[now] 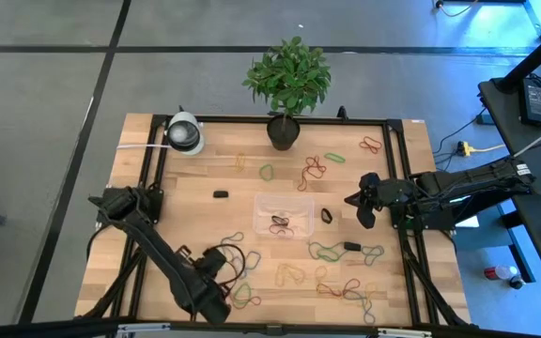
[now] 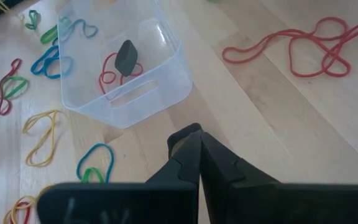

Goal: Pick and place rubber bands into bin
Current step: Put the yellow rubber band into the bin

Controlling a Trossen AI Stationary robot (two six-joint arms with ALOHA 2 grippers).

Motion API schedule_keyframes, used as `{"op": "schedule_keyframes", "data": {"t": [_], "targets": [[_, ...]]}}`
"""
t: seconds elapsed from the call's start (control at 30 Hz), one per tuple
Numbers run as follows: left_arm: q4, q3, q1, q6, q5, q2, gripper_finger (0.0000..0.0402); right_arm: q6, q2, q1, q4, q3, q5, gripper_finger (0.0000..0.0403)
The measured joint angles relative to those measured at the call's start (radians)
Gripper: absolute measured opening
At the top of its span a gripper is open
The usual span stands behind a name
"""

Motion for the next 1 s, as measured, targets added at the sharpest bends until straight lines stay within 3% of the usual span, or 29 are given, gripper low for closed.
{"op": "schedule_keyframes", "data": {"t": [0.33,0.67,0.8,1.0], "targets": [[-0.043,0.183,0.056,0.245,-0.189,-0.002,0.0001,0.004,0.000,0.000,0.003,0.000,0.001,0.0010],[-0.043,0.287,0.314,0.752,-0.338,-0.069,0.0001,0.073,0.003,0.000,0.021,0.000,0.031,0.0010],[0.044,0.328,0.450,1.066,-0.321,-0.075,0.0001,0.115,0.003,0.000,0.021,0.000,0.038,0.0010],[0.365,0.308,0.622,1.480,-0.155,-0.066,0.0001,0.173,0.003,0.000,0.020,0.000,0.038,0.0010]]}}
